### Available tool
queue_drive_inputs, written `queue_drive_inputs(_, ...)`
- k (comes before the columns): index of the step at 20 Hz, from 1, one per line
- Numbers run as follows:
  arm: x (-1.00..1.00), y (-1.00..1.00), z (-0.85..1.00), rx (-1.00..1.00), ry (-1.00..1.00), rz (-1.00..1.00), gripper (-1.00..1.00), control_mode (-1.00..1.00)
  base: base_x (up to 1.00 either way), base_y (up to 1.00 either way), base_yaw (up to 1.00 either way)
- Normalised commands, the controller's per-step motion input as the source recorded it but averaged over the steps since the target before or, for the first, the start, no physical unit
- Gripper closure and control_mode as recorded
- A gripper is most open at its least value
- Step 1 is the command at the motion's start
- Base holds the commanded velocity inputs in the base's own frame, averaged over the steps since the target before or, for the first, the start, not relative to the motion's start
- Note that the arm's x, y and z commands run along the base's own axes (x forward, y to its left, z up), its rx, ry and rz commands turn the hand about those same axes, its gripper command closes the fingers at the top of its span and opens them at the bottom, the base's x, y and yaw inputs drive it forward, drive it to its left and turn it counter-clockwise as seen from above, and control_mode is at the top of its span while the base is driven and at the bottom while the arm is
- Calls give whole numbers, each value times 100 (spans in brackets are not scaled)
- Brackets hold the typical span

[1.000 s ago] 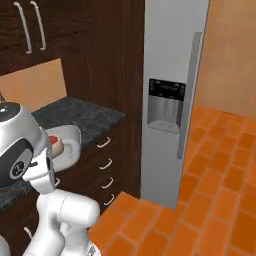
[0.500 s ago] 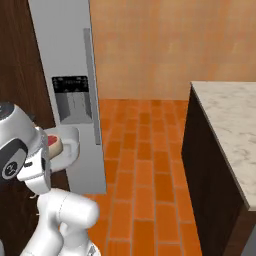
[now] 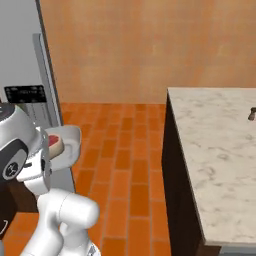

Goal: Take the meat container that has the steak and place it on the second highest rack of the freezer. Then take the vegetable container that has the cucumber and bell pepper and place it on the highest rack of the freezer.

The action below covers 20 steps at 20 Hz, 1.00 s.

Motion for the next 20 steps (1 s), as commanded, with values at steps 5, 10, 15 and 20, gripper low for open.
queue_drive_inputs(5, 0, 0, 0, 0, 0, 0, 100, 100, 100, 0, 0)
queue_drive_inputs(10, 0, 0, 0, 0, 0, 0, 100, 100, 86, -36, 0)
queue_drive_inputs(15, 0, 0, 0, 0, 0, 0, 100, 100, 94, -17, 2)
queue_drive_inputs(20, 0, 0, 0, 0, 0, 0, 100, 100, 94, -12, 4)
